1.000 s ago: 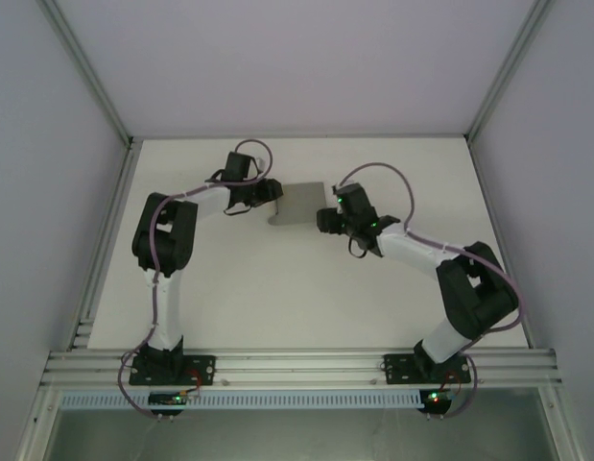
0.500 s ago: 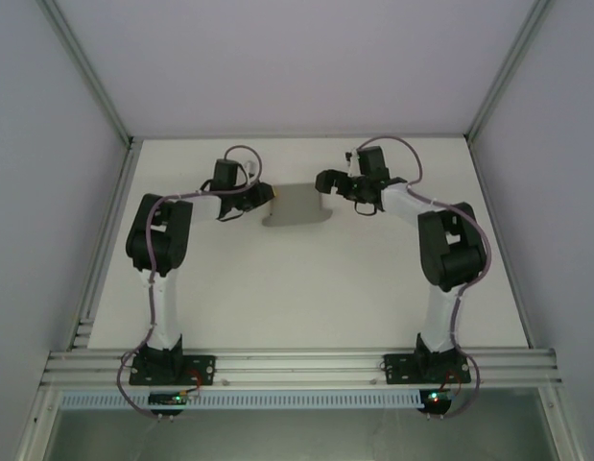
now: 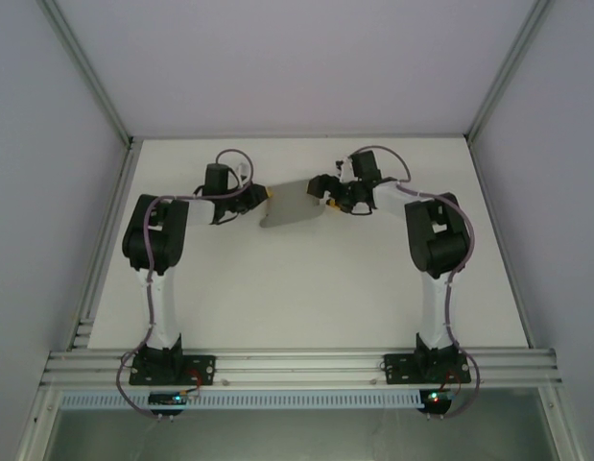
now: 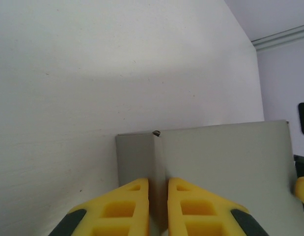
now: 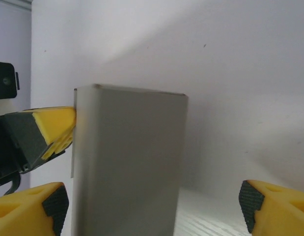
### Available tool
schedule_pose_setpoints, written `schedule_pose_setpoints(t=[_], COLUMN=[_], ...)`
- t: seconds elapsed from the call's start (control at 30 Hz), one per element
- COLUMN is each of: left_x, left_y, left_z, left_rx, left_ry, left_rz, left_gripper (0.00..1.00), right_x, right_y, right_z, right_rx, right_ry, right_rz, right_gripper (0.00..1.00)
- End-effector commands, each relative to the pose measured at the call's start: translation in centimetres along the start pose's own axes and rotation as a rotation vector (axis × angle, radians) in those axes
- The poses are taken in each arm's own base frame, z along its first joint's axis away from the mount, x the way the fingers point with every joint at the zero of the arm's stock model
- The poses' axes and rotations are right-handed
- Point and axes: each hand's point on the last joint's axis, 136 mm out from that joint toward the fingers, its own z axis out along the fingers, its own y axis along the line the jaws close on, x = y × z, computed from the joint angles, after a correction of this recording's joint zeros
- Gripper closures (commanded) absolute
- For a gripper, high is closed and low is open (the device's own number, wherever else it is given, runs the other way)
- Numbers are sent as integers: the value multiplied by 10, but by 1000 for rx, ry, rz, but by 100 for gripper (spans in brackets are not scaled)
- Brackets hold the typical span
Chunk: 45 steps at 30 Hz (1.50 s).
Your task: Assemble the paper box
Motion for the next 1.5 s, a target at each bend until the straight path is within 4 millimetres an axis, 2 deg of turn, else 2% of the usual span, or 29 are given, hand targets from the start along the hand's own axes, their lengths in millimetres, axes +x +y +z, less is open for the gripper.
schedule_pose_setpoints(t=[0.0,0.13,0.3,0.37,0.5,0.57,0.63,0.7,0.8,0.87,0.9,0.97,1.0,1.1,1.17,1.23,1.33,1.47], left_x=[39,39,35,29,6,-7,-21,-32,-39,-31,-20,15,39,92,98,89,86,79], left_y=[57,56,50,41,17,-1,-25,-51,-86,-112,-125,-143,-152,-156,-153,-152,-153,-157], left_z=[3,4,5,5,1,-6,-18,-33,-53,-63,-65,-65,-65,-68,-66,-62,-62,-58], left_rx=[-145,-141,-118,-96,-46,-27,2,25,36,51,59,64,70,44,-39,-112,-134,-148], left_ry=[89,93,90,76,10,-23,-73,-126,-200,-215,-198,-97,-12,221,271,235,239,213], left_rz=[-126,-123,-104,-71,31,100,198,314,499,668,790,1046,1194,1503,1641,1712,1762,1803], left_gripper=[88,88,87,85,76,65,38,0,0,0,0,0,0,0,0,0,1,1], right_x=[1,-3,-7,-9,-12,-14,-13,-14,-16,-16,-14,-11,-10,-3,3,11,21,28], right_y=[15,34,49,53,53,55,56,54,38,34,34,37,39,46,50,53,49,57], right_z=[11,17,16,14,8,3,-5,-14,-28,-38,-43,-54,-61,-78,-89,-99,-110,-112], right_rx=[-100,-183,-239,-261,-248,-238,-216,-189,-144,-158,-173,-199,-216,-227,-214,-197,-153,-206], right_ry=[42,54,51,46,37,33,35,37,55,77,94,128,144,192,219,246,267,328], right_rz=[53,48,54,66,98,110,129,180,370,475,527,591,615,683,708,707,736,797], right_gripper=[11,19,40,51,64,65,65,61,66,71,71,73,73,75,75,74,72,73])
